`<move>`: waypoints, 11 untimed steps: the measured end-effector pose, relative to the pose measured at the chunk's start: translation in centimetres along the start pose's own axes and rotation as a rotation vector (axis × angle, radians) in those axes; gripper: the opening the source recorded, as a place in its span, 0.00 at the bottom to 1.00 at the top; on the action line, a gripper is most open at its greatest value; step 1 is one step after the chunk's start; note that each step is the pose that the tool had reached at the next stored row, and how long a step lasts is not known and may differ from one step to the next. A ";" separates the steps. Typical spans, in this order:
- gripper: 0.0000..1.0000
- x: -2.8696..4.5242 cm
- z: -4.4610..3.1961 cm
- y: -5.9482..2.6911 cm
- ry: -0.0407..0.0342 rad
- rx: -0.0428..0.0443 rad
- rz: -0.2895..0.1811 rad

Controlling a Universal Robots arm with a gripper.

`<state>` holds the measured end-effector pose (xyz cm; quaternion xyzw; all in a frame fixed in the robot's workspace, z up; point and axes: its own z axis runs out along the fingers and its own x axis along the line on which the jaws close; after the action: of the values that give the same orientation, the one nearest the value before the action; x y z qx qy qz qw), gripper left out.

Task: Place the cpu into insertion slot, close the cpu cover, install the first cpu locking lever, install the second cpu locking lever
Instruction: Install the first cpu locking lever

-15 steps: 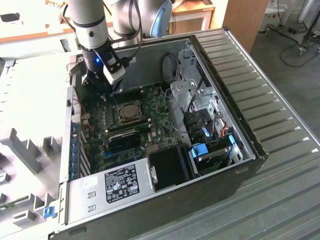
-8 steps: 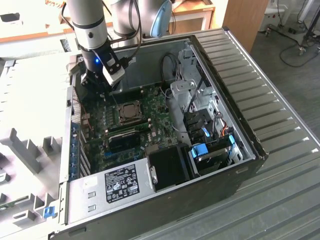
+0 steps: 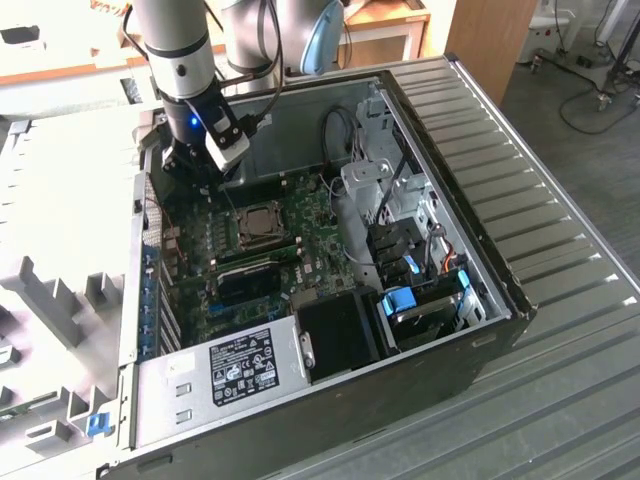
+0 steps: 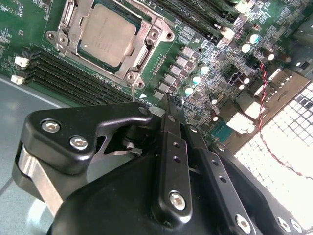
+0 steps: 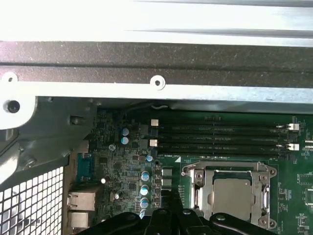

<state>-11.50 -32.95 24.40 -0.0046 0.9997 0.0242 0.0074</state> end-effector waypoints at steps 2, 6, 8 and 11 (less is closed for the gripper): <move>0.11 0.00 0.00 0.00 0.0000 0.0080 0.000; 0.11 0.00 0.00 0.00 0.0001 0.0201 0.000; 0.11 0.02 0.01 0.03 0.0002 0.0193 0.000; 0.11 0.02 0.02 0.11 0.0001 0.0162 0.000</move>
<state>-11.52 -32.83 24.38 -0.0046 0.9998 0.0161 0.0074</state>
